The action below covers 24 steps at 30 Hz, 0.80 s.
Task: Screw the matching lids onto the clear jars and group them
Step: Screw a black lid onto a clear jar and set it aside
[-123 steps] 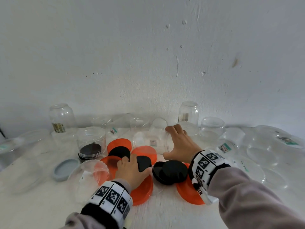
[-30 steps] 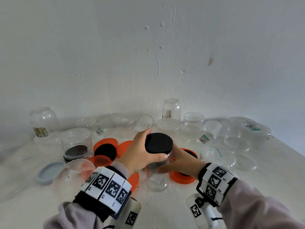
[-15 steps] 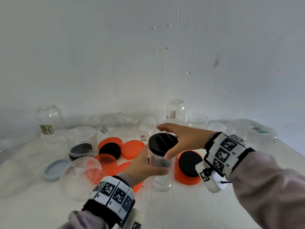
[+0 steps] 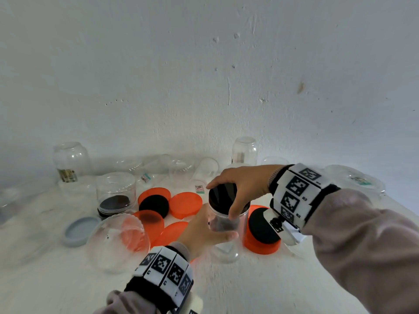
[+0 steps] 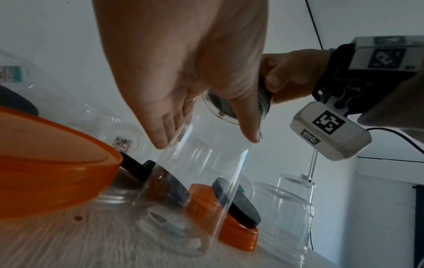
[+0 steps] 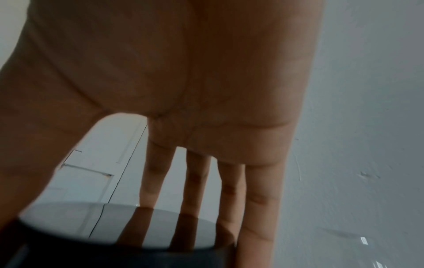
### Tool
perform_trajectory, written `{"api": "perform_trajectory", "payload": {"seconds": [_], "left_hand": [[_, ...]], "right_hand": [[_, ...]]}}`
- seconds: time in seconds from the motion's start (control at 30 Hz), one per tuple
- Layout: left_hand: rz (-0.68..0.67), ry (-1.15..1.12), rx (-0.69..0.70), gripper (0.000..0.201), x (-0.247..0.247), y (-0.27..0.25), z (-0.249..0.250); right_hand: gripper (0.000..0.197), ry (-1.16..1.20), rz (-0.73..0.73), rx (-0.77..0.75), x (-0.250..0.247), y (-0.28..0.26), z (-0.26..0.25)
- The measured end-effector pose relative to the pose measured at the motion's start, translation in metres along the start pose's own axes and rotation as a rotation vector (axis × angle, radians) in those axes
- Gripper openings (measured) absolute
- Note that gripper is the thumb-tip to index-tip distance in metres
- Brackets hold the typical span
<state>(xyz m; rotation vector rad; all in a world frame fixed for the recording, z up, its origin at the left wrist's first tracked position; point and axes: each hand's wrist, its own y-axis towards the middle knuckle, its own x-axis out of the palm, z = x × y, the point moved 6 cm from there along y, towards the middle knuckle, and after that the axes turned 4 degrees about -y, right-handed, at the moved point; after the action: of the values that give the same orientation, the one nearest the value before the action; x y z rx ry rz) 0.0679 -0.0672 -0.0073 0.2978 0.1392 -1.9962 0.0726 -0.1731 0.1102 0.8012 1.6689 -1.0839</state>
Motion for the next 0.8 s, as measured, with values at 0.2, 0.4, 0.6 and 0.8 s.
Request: {"api": "perform_trajectory", "payload": {"seconds": [0.2,0.4,0.6,0.8], "left_hand": [[0.025,0.019,0.029,0.073,-0.0003,-0.0003,0.0001],[0.025,0.071,0.010,0.072,-0.0017,-0.0008,-0.0011],[0.022,0.069,0.008,0.068,-0.0014,-0.0003,-0.0013],[0.027,0.095,0.007,0.071,-0.0017,0.0006,-0.0018]], "right_hand": [[0.077,-0.065,0.040,0.007,-0.0035,0.0018,-0.0023],[0.080,-0.093,0.074,0.076,-0.0030,0.0033,-0.0033],[0.086,-0.166,0.085,0.105,-0.0047,0.0040,-0.0059],[0.085,-0.198,0.023,0.086,-0.0062,0.0041,-0.0063]]}}
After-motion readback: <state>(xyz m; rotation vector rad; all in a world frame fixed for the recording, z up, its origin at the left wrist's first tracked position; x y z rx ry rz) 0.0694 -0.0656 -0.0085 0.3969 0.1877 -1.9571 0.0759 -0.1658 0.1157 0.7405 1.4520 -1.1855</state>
